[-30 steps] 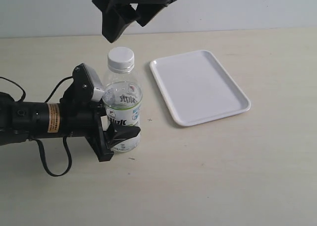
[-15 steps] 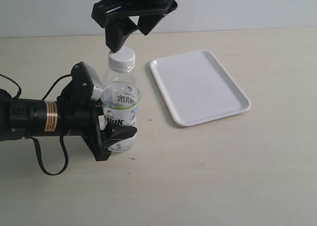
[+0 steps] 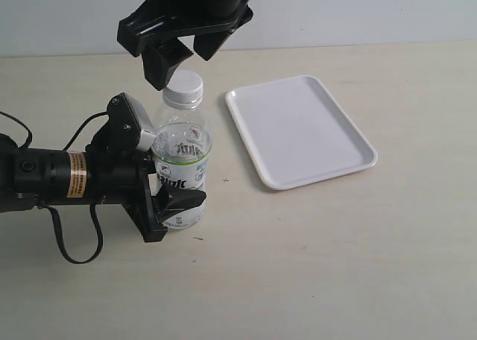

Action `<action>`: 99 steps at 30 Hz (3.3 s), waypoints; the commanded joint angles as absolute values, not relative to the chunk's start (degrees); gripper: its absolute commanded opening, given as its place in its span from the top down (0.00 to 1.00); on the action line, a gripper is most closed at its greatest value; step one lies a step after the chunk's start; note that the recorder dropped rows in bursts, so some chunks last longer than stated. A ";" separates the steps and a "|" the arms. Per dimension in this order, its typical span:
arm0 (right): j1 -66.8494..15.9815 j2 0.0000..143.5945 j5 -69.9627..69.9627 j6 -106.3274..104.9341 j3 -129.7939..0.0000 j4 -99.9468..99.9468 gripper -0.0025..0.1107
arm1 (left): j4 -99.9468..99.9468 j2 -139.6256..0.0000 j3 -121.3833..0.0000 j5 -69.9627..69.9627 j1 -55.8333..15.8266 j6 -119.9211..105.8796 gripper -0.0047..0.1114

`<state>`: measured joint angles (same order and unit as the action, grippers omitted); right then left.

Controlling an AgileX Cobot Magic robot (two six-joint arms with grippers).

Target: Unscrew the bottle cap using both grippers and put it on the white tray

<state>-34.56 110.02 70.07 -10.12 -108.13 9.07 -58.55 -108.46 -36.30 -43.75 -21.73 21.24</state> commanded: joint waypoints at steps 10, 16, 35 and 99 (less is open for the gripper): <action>-34.61 109.83 69.96 -9.74 -108.36 9.01 0.36 | -58.09 -107.68 -36.65 -45.56 -21.80 21.44 0.96; -34.61 109.83 69.96 -9.76 -108.36 10.14 0.36 | -57.97 -107.68 -36.65 -45.56 -21.80 21.46 0.96; -34.61 109.24 69.96 -9.90 -104.46 10.23 0.36 | -57.86 -107.68 -36.65 -45.56 -21.80 21.46 0.96; -34.61 108.73 69.96 -12.34 -104.34 11.40 0.55 | -57.86 -107.68 -36.78 -45.56 -21.80 21.57 0.96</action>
<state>-34.56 109.24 70.34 -11.78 -104.43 11.34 -58.55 -108.46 -36.30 -43.64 -21.73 21.24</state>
